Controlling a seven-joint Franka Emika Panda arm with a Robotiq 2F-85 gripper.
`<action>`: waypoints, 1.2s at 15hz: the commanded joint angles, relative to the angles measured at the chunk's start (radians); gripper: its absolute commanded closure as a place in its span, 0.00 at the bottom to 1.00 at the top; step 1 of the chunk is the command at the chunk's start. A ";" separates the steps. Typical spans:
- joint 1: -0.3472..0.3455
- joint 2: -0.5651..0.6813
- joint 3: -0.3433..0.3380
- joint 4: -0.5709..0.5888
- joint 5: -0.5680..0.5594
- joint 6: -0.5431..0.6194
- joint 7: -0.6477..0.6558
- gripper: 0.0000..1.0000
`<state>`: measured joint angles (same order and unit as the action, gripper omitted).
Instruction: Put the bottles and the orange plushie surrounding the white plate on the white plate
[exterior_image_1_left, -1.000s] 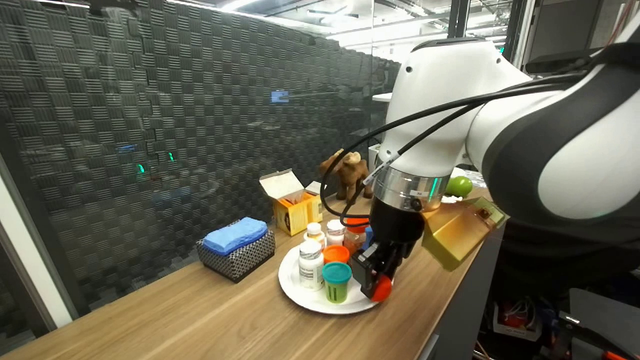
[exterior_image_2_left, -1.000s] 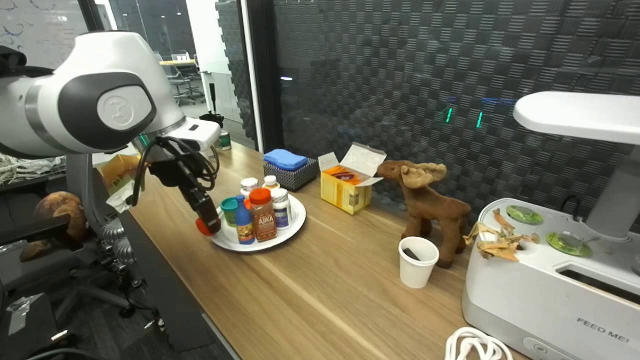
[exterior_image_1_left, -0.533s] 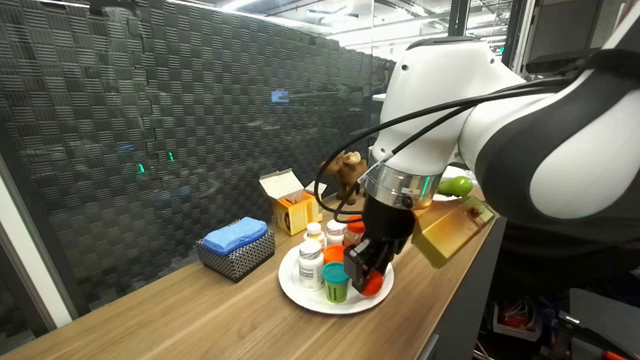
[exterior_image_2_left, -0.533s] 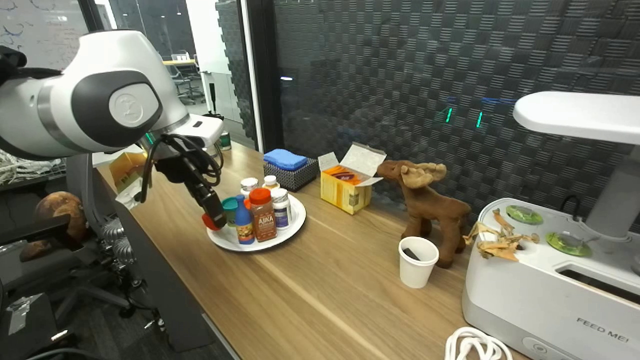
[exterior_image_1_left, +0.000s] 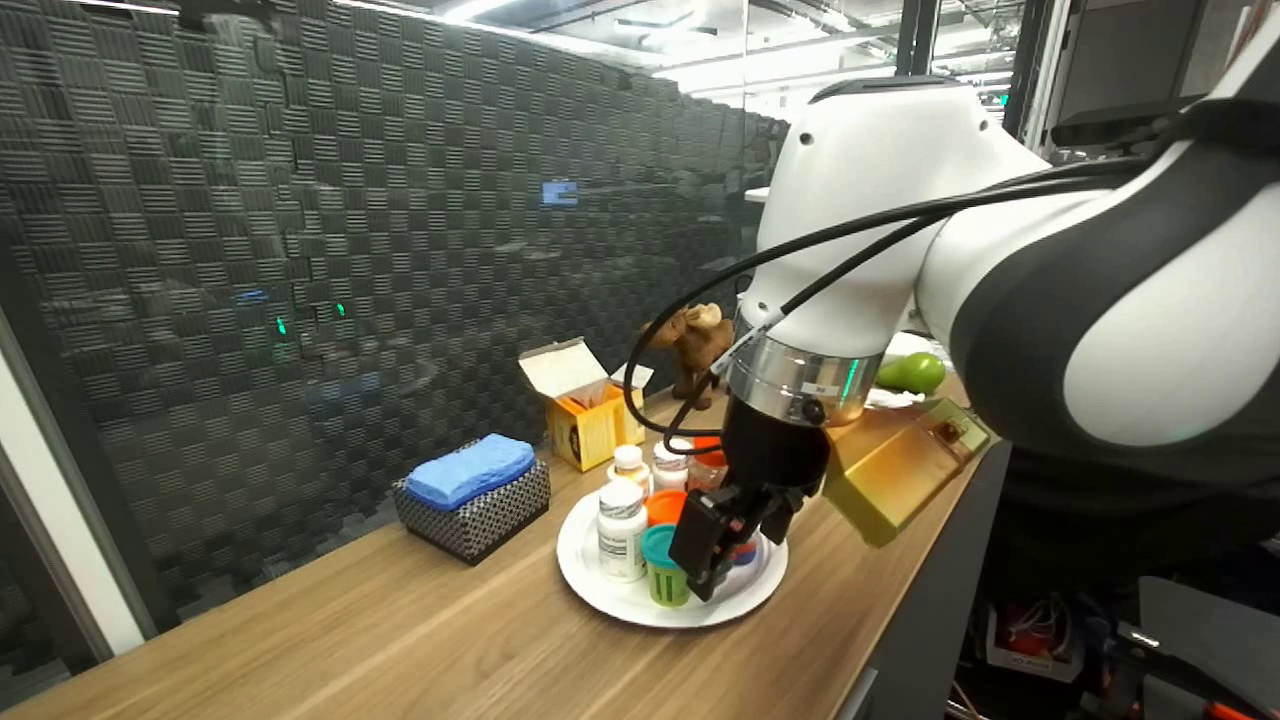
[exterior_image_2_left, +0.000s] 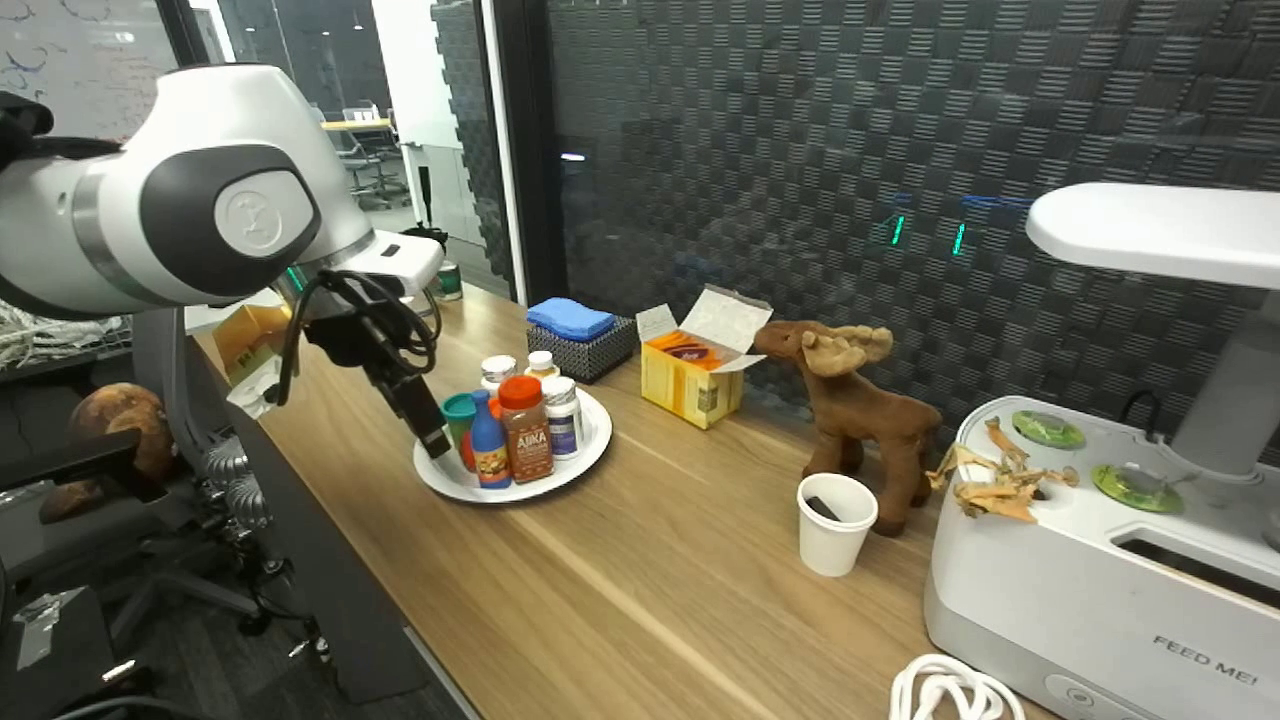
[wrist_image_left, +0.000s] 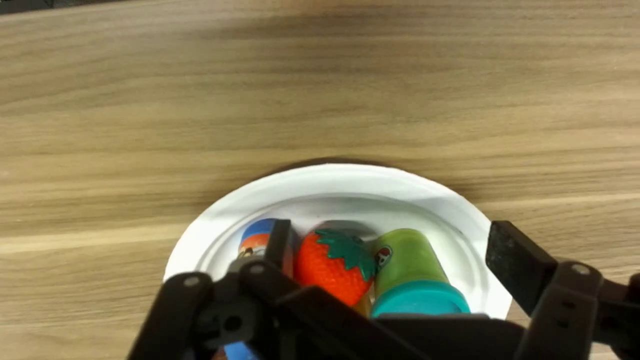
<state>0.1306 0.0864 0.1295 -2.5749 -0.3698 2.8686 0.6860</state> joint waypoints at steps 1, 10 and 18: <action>0.002 -0.082 0.048 -0.021 0.116 -0.076 -0.091 0.00; -0.023 -0.348 0.022 0.202 0.366 -0.677 -0.406 0.00; -0.044 -0.378 0.015 0.247 0.341 -0.749 -0.406 0.00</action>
<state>0.0904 -0.2912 0.1408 -2.3294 -0.0306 2.1223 0.2809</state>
